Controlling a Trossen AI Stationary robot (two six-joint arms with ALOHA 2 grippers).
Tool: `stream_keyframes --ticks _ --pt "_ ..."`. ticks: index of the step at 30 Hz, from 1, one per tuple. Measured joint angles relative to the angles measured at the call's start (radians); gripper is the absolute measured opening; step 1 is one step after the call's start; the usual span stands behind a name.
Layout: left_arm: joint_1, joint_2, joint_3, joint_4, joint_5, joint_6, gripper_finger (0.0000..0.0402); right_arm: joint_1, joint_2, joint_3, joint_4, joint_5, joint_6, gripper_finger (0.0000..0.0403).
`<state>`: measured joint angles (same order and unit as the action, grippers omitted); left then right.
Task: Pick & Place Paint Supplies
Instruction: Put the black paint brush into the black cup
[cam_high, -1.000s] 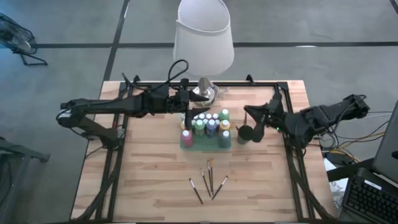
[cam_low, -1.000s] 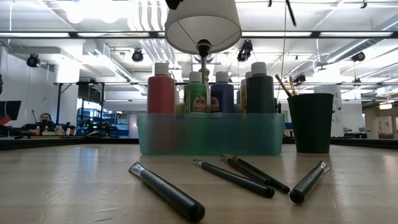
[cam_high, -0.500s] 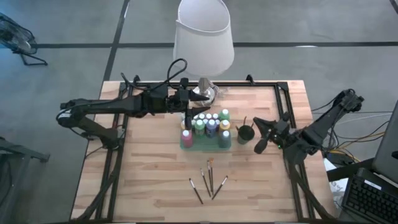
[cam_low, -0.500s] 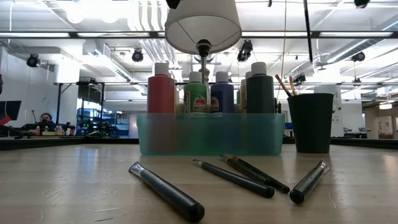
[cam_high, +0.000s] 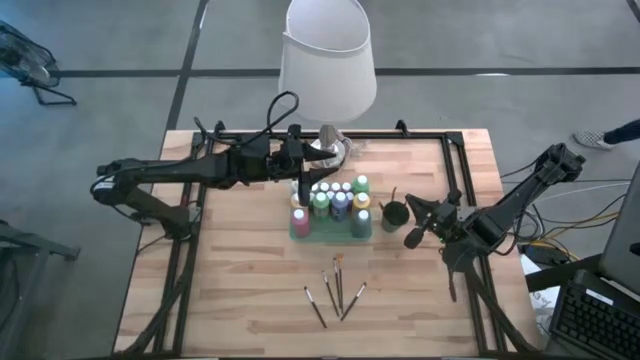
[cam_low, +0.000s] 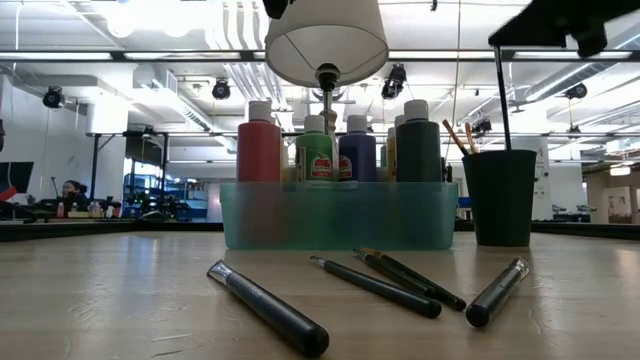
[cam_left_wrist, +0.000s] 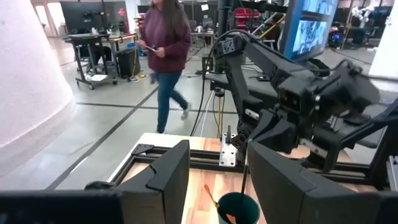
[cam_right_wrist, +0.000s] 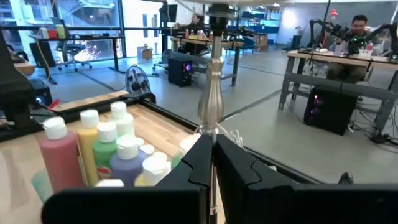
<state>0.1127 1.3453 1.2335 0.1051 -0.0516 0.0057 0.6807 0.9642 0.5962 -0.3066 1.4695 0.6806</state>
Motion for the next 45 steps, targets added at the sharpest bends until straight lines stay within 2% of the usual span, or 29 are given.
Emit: stream_keyframes --ticks 5,19,31,37,45 --pt "0.000 0.000 0.000 0.000 -0.003 -0.022 0.0167 -0.001 0.000 -0.072 0.000 0.000 0.082 0.0008" --pt "0.000 0.000 0.000 -0.001 -0.003 -0.019 0.0167 -0.001 0.002 -0.182 0.069 -0.014 0.138 0.0008" --pt "0.000 0.000 0.000 -0.001 -0.002 -0.035 0.0167 -0.001 0.002 -0.286 0.217 -0.071 0.152 0.0008" --pt "0.000 0.000 0.000 -0.002 -0.002 -0.041 0.0167 -0.001 0.002 -0.312 0.235 -0.093 0.131 0.0009" --pt "0.000 0.000 0.000 -0.002 0.005 -0.071 0.0167 -0.010 0.002 -0.327 0.235 -0.155 0.105 0.0047"
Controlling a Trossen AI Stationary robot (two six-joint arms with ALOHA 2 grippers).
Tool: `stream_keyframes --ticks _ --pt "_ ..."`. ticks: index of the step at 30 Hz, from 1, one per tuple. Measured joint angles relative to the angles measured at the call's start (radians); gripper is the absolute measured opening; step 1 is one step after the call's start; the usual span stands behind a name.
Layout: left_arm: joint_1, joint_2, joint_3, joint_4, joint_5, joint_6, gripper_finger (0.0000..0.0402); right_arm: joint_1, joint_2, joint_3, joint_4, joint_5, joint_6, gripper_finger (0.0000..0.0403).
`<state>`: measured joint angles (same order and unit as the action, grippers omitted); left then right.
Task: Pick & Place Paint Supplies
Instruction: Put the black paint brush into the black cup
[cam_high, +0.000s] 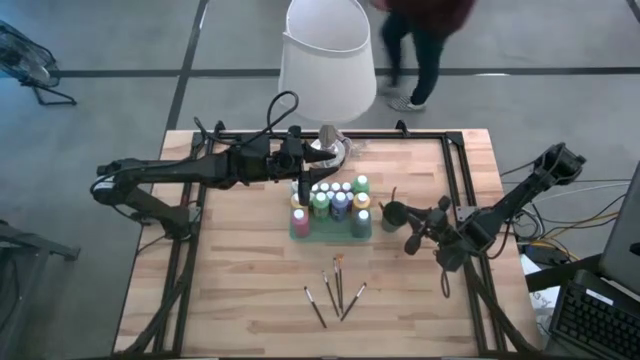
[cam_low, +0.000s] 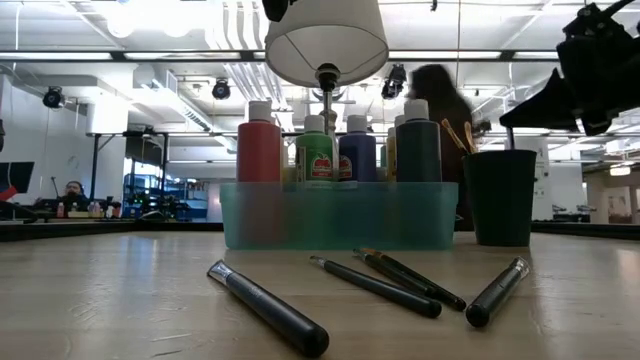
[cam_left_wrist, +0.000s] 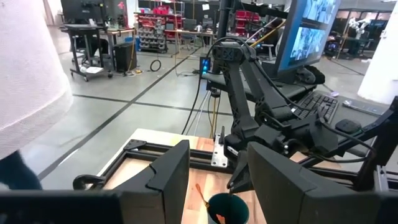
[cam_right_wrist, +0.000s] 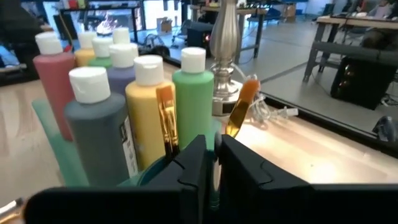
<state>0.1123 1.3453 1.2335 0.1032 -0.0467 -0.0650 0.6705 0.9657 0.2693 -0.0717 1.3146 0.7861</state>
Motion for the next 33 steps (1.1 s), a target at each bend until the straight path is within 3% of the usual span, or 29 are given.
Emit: stream_keyframes --ticks 10,18,27,33 --pt "0.000 0.000 0.000 -0.025 0.006 -0.022 0.0167 -0.040 -0.003 0.005 0.000 -0.040 -0.018 0.0138" --pt "0.000 0.000 0.000 -0.076 0.008 -0.094 0.0167 -0.041 -0.003 0.124 -0.001 -0.033 -0.264 0.0197" --pt "-0.002 0.000 0.000 -0.097 0.025 -0.095 0.0167 -0.041 -0.003 0.384 -0.003 -0.046 -0.511 0.0195" --pt "-0.003 -0.001 0.000 -0.098 0.031 -0.091 0.0167 -0.041 0.008 0.598 -0.046 -0.249 -0.487 0.0165"
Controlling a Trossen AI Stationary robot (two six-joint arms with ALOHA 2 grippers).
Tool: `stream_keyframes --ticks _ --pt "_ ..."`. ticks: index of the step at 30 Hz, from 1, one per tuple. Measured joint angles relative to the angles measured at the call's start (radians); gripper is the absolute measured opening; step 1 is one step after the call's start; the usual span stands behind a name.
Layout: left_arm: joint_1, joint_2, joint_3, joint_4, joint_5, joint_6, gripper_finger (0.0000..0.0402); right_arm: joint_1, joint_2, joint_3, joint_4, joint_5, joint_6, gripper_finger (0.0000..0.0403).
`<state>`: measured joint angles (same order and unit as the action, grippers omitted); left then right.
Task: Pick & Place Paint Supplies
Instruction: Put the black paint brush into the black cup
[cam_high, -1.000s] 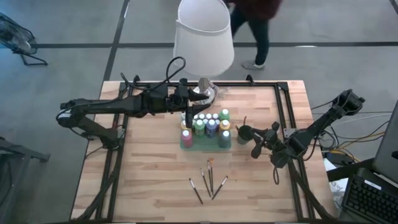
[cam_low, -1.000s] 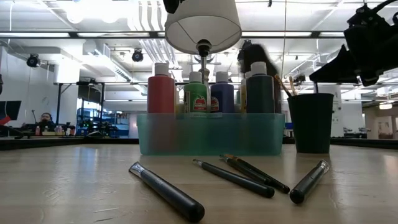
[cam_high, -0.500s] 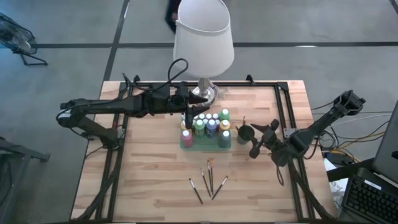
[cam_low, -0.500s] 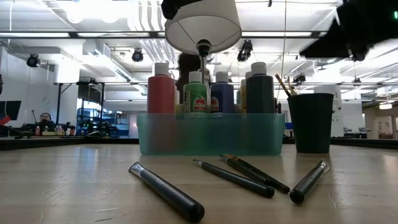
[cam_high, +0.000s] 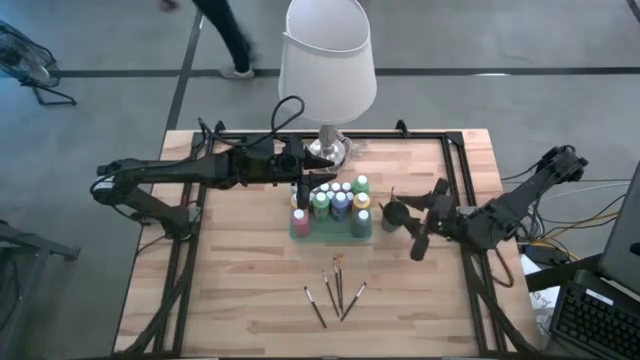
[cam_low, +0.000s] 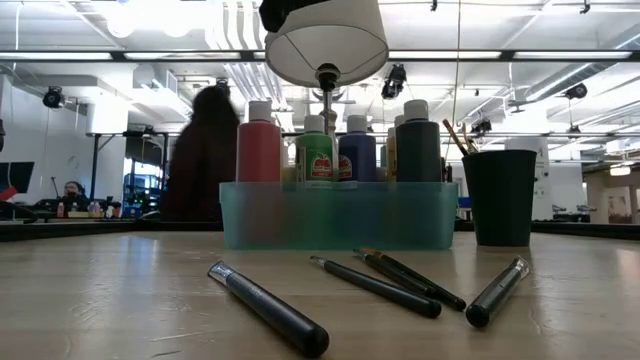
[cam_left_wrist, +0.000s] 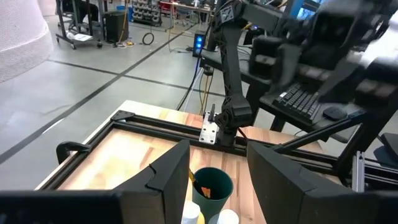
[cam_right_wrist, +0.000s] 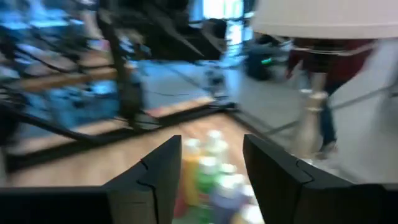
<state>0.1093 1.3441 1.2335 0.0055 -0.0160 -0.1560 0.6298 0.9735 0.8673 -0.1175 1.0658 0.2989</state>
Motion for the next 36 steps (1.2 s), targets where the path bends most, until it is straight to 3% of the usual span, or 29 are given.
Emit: stream_keyframes --ticks 5,11,17,20,24,31,34,36 --pt "0.000 0.000 0.000 0.000 0.000 0.001 0.0167 0.002 0.092 0.213 -0.264 -0.145 0.231 0.0125" --pt "-0.001 -0.010 0.000 -0.004 0.001 0.002 0.0167 0.002 0.355 0.531 -0.625 -0.331 0.576 0.0081" --pt "-0.001 -0.079 0.000 -0.128 0.042 0.076 0.0167 0.013 0.609 0.873 -1.021 -0.383 1.039 0.0059" --pt "-0.001 -0.126 0.000 -0.210 0.050 0.145 0.0167 0.023 0.718 1.006 -1.186 -0.402 1.365 0.0063" --pt "0.000 -0.182 0.000 -0.233 0.051 0.182 0.0167 0.033 0.848 1.155 -1.257 -0.465 1.678 0.0082" --pt "0.000 -0.232 0.000 -0.251 0.050 0.191 0.0167 0.033 1.063 1.342 -1.364 -0.717 1.970 0.0124" --pt "0.000 -0.239 0.000 -0.290 0.050 0.201 0.0167 0.009 1.131 1.399 -1.405 -0.803 2.005 0.0140" --pt "0.000 -0.240 0.000 -0.320 0.050 0.219 0.0167 -0.022 1.172 1.429 -1.413 -0.797 1.996 0.0146"
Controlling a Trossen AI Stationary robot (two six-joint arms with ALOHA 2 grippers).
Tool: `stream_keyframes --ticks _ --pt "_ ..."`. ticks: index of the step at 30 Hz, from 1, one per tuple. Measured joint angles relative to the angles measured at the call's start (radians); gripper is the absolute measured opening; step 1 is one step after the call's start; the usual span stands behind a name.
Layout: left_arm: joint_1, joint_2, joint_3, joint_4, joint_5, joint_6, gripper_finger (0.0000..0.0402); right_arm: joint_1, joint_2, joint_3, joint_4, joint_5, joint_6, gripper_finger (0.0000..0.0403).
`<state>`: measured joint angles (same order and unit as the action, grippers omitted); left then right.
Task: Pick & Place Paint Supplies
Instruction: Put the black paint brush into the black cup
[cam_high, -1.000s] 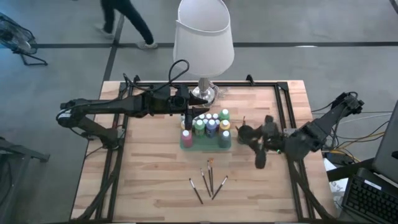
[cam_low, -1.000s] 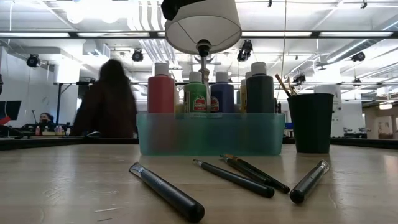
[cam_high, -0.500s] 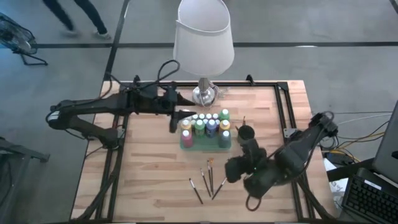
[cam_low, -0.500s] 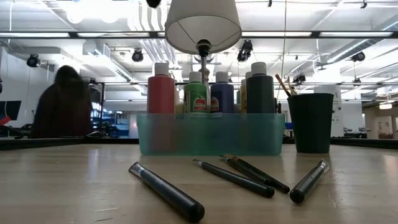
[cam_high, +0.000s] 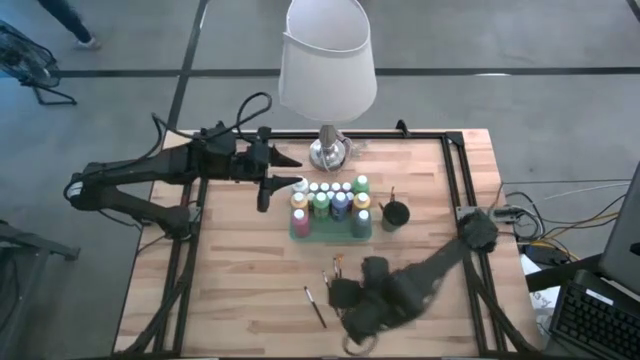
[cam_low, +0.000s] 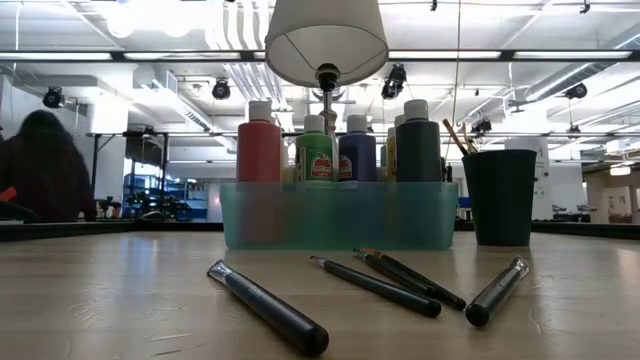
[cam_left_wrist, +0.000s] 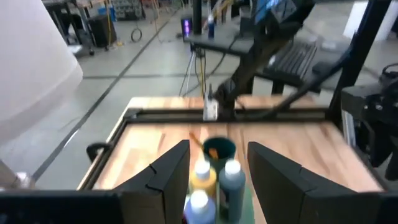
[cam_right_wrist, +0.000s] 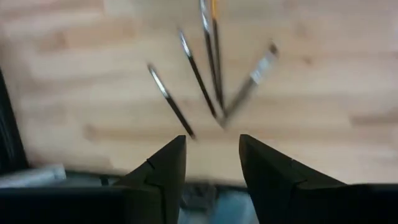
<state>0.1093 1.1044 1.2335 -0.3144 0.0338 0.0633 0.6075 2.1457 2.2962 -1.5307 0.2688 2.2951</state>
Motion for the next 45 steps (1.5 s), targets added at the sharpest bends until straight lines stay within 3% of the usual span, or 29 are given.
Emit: stream_keyframes --ticks 4,9,15,23,31,38,45 --pt "0.000 -0.008 0.000 -0.107 0.000 0.035 0.0167 -0.054 0.060 0.019 -0.020 0.017 -0.024 0.0155" --pt "0.000 -0.037 0.000 -0.187 0.000 0.043 0.0167 -0.064 0.094 -0.009 -0.036 -0.125 0.002 0.0162" --pt "0.000 -0.080 0.000 -0.197 0.000 0.065 0.0167 -0.074 0.115 -0.046 -0.017 -0.160 0.009 0.0151" --pt "0.000 -0.094 0.000 -0.195 0.001 0.067 0.0167 -0.080 0.111 -0.221 0.169 -0.177 0.016 0.0136" --pt "0.000 -0.092 0.000 -0.196 0.002 0.067 0.0167 -0.106 0.086 -0.441 0.424 -0.227 0.004 0.0172" --pt "0.000 -0.090 0.000 -0.196 0.003 0.062 0.0167 -0.106 -0.003 -0.537 0.375 -0.247 0.009 0.0198" --pt "0.000 -0.090 0.000 -0.197 0.004 0.056 0.0167 -0.115 -0.054 -0.652 0.440 -0.246 0.009 0.0183"
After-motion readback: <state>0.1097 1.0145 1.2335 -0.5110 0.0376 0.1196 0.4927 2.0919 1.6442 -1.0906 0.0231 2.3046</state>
